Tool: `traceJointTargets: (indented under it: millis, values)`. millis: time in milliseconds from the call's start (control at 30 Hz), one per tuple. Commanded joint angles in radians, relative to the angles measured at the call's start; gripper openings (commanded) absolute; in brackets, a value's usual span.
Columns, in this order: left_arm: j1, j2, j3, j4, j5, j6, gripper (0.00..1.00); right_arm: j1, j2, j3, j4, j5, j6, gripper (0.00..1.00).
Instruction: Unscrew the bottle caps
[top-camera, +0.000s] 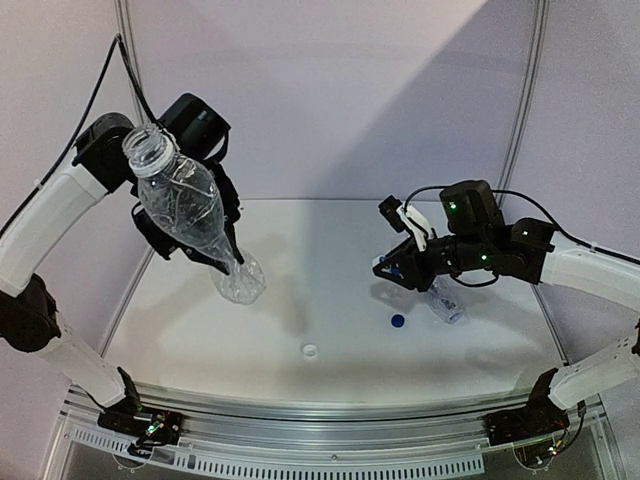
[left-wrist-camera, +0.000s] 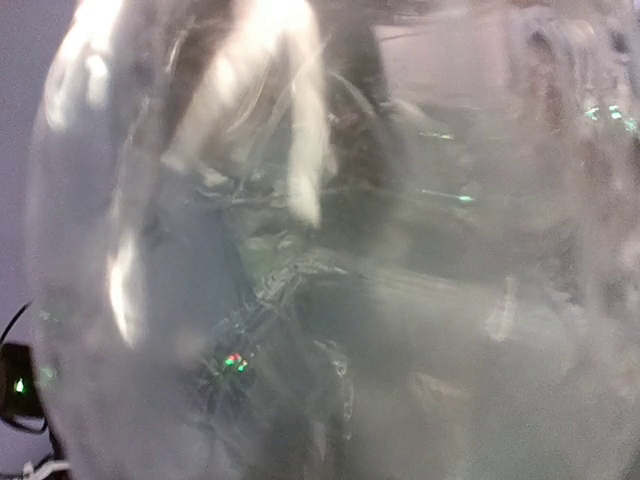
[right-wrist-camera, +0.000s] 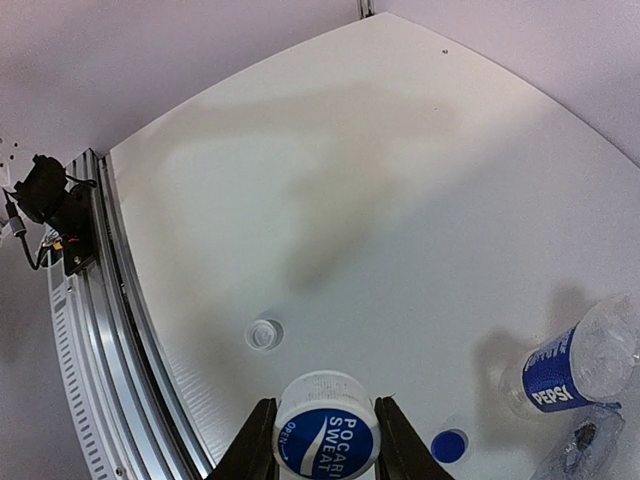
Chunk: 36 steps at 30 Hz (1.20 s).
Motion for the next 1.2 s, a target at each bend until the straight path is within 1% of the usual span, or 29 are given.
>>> traceJointTargets:
  millis: [0,67,100,233,300,367,467,533,600,700,800,933,1033,1133,1167]
  values:
    - [0.150,0.041,-0.076,-0.146,0.342,-0.006,0.11,-0.002,0.017,0.011,-0.008,-0.024,0.011,0.27]
    - [0.195,0.072,-0.093,-0.144,0.341,-0.014,0.11,-0.003,0.017,0.010,-0.012,-0.033,0.011,0.27]
    - [0.206,0.094,-0.082,-0.145,0.340,-0.041,0.11,-0.003,0.016,0.008,-0.012,-0.036,0.011,0.27]
    - [0.272,0.207,0.030,-0.148,0.340,-0.259,0.11,-0.002,0.021,0.010,-0.026,-0.024,0.009,0.28]
    - [0.270,0.228,0.050,-0.150,0.340,-0.289,0.11,-0.003,0.046,0.019,-0.044,0.011,0.017,0.28]
    - [0.265,0.212,0.007,-0.151,0.340,-0.269,0.11,-0.002,0.093,0.033,-0.075,0.033,0.025,0.29]
    - [0.265,0.183,-0.085,-0.153,0.340,-0.220,0.11,-0.002,0.225,0.069,-0.125,0.025,0.036,0.28]
    - [0.255,0.202,-0.094,-0.154,0.339,-0.213,0.11,-0.001,0.322,0.096,-0.167,0.016,0.040,0.27]
    - [0.247,0.235,-0.096,-0.156,0.338,-0.210,0.11,0.000,0.386,0.115,-0.188,0.028,0.043,0.27]
    - [0.243,0.243,-0.140,-0.158,0.338,-0.169,0.11,0.000,0.448,0.124,-0.194,0.046,0.047,0.28]
    - [0.249,0.231,-0.221,-0.158,0.338,-0.097,0.12,-0.001,0.489,0.129,-0.187,0.033,0.048,0.30]
    - [0.259,0.238,-0.299,-0.156,0.338,-0.047,0.12,0.002,0.574,0.158,-0.195,0.021,0.048,0.31]
    - [0.260,0.245,-0.310,-0.156,0.338,-0.037,0.12,0.008,0.628,0.178,-0.198,0.049,0.048,0.37]
    - [0.260,0.260,-0.305,-0.158,0.339,-0.053,0.12,0.009,0.654,0.187,-0.204,0.076,0.050,0.44]
    - [0.260,0.269,-0.304,-0.158,0.338,-0.060,0.12,0.011,0.658,0.186,-0.202,0.087,0.054,0.48]
